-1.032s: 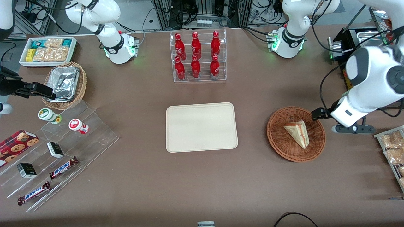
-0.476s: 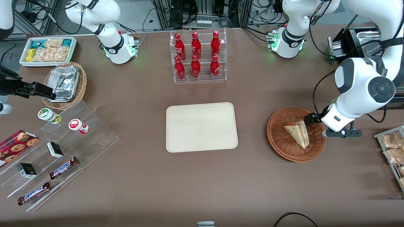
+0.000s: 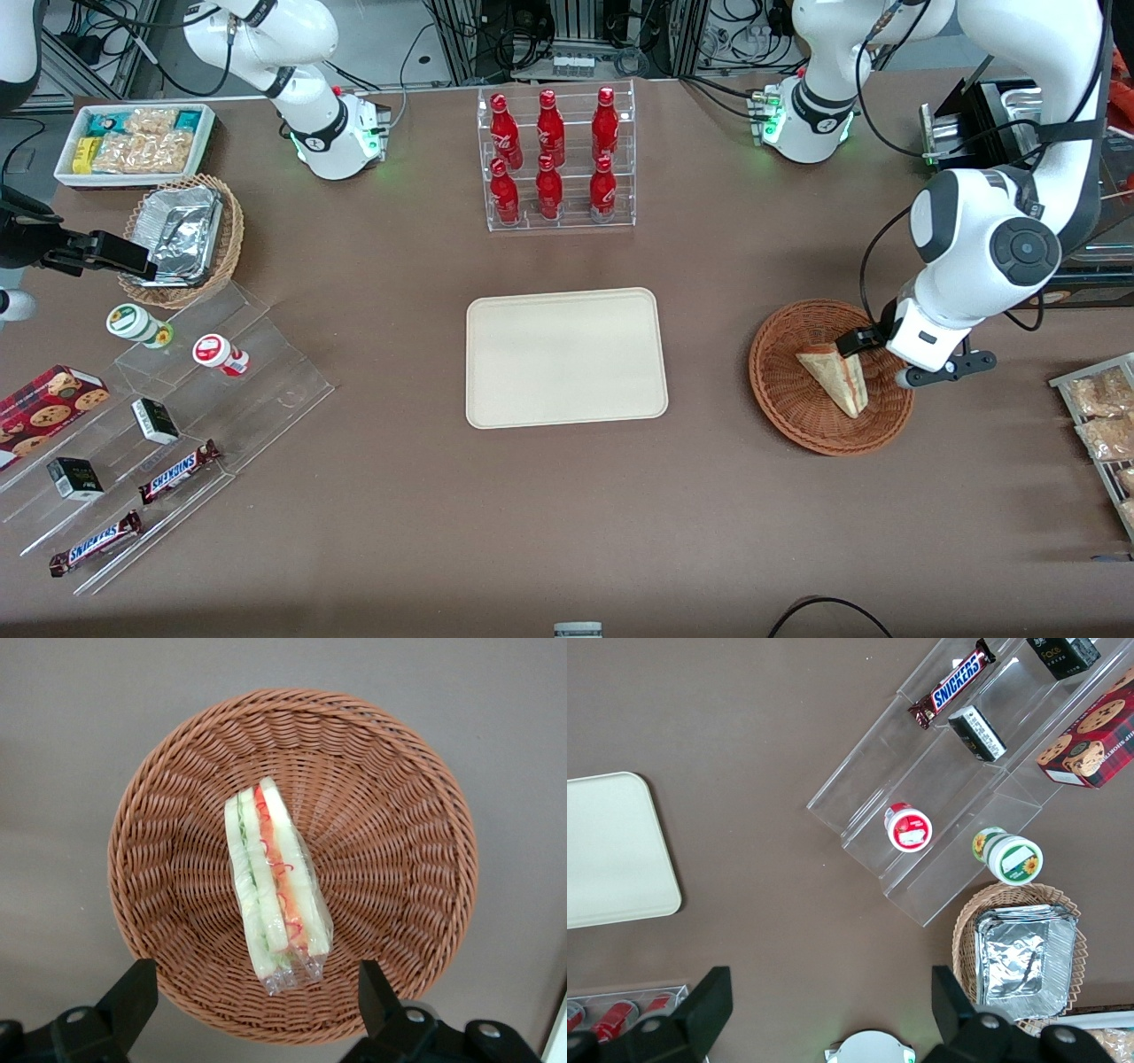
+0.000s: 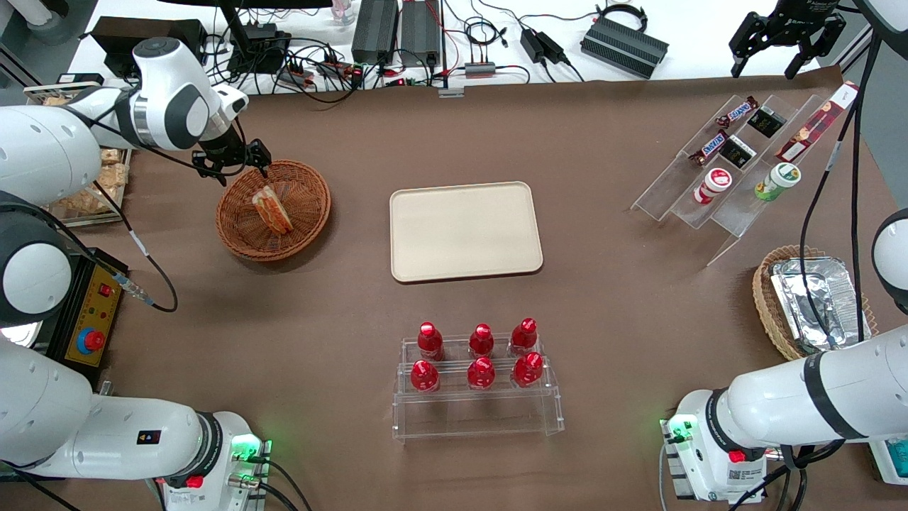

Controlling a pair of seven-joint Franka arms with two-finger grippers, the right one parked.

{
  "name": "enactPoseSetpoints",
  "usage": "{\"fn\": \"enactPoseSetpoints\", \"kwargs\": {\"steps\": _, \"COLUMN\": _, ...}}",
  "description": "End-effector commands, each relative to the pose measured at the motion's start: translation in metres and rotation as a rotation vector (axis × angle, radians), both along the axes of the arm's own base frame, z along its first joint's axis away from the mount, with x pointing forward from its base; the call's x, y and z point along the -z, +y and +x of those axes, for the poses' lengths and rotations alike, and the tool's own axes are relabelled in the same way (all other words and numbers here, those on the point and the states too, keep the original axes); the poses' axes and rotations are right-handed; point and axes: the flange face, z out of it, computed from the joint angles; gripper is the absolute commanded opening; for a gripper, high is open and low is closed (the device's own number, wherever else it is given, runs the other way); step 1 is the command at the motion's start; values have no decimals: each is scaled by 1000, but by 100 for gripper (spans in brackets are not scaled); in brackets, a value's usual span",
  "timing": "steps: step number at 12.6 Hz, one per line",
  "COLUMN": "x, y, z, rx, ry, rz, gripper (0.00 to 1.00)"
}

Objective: Place sandwich from basket to tray
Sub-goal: 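Lower the left gripper and grasp the sandwich's wrapped end, lift it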

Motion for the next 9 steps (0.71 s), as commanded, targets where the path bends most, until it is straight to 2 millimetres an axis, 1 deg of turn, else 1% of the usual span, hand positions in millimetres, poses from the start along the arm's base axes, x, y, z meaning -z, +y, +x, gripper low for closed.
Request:
{"fn": "enactPoseSetpoints", "kwargs": {"steps": 1, "x": 3, "y": 0, "z": -16, "rx": -164, "ry": -28, "rz": 6, "gripper": 100}}
{"fn": "enactPoseSetpoints", "kwargs": {"steps": 5, "x": 10, "y": -2, "z": -10, "rx": -364, "ry": -68, "rz": -17, "gripper": 100}}
{"fn": "enactPoseSetpoints", "kwargs": {"steps": 6, "x": 12, "y": -3, "z": -9, "rx": -373, "ry": -72, "rz": -20, "gripper": 100}}
{"fn": "enactPoseSetpoints", "kwargs": {"steps": 9, "x": 29, "y": -25, "z": -10, "rx": -328, "ry": -51, "rz": -14, "gripper": 100}}
